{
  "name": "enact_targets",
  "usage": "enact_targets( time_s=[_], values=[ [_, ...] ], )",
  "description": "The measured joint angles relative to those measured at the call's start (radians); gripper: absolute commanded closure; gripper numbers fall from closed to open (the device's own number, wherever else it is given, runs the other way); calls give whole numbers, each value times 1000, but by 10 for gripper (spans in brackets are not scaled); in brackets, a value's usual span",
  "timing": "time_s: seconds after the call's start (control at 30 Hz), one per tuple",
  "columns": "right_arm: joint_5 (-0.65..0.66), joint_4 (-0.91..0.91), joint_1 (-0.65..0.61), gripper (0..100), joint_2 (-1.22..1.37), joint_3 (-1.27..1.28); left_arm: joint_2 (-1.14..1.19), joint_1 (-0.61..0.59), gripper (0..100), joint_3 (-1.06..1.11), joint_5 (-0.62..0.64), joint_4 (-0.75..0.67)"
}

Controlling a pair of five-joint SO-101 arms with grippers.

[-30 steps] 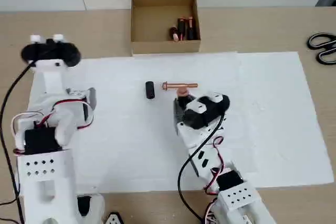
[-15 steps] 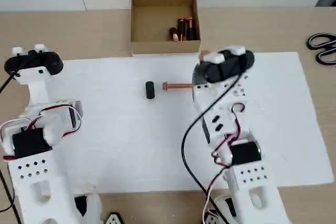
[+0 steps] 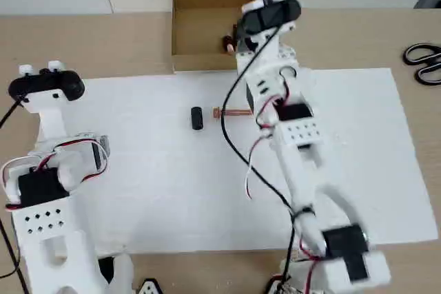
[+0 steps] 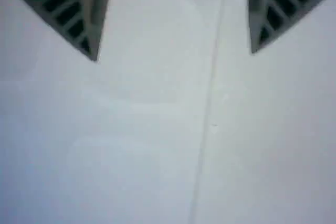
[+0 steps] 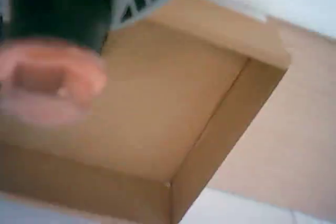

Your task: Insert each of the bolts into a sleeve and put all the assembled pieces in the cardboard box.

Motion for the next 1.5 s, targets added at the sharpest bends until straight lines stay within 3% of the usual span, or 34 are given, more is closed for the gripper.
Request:
enact_targets(
  time_s=[0.43,1.03,1.3,1.5],
  values=[
    [0,-3,-83,995,543,-612,0,-2,821,2,0,0],
    [0,-3,-86,988,961,-991,0,-2,822,43,0,0],
    [3,-3,-86,821,1132,-1134,0,-2,822,43,0,0],
    [2,-11,-86,804,1214,-1283,0,-2,822,43,0,0]
  ],
)
